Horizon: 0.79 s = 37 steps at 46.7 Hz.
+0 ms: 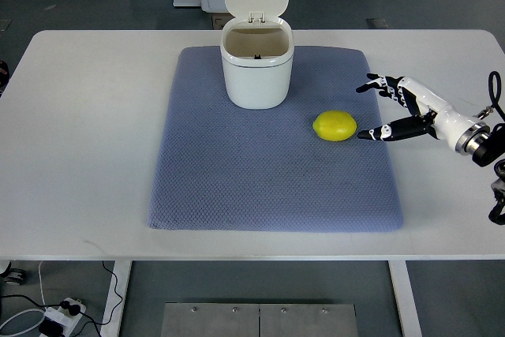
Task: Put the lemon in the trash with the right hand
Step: 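Move the open right hand down toward the yellow lemon, then close the right hand's fingers around the yellow lemon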
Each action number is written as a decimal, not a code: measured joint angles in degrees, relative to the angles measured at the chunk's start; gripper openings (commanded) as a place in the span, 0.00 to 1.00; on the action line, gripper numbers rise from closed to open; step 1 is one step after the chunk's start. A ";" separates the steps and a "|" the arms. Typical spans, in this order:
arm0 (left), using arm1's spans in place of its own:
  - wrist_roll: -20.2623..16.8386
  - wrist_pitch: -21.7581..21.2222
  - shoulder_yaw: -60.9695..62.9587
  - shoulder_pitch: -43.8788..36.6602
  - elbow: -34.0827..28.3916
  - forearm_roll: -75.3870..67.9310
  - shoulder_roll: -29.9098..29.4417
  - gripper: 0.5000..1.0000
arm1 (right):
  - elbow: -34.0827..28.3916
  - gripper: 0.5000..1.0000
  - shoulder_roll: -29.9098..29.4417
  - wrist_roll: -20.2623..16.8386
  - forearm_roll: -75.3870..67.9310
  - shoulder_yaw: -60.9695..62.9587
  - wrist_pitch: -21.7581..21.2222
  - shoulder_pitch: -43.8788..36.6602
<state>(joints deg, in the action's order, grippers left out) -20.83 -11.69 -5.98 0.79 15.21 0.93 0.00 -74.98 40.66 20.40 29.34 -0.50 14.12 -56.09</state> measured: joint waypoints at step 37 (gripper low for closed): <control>0.00 0.00 0.00 0.01 0.00 0.01 0.00 1.00 | 3.16 0.79 -7.94 -0.71 0.01 -9.87 7.07 -6.63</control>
<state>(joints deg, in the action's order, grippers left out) -20.83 -11.69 -5.98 0.81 15.21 0.94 0.00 -71.82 32.72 19.69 29.35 -10.36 21.20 -62.72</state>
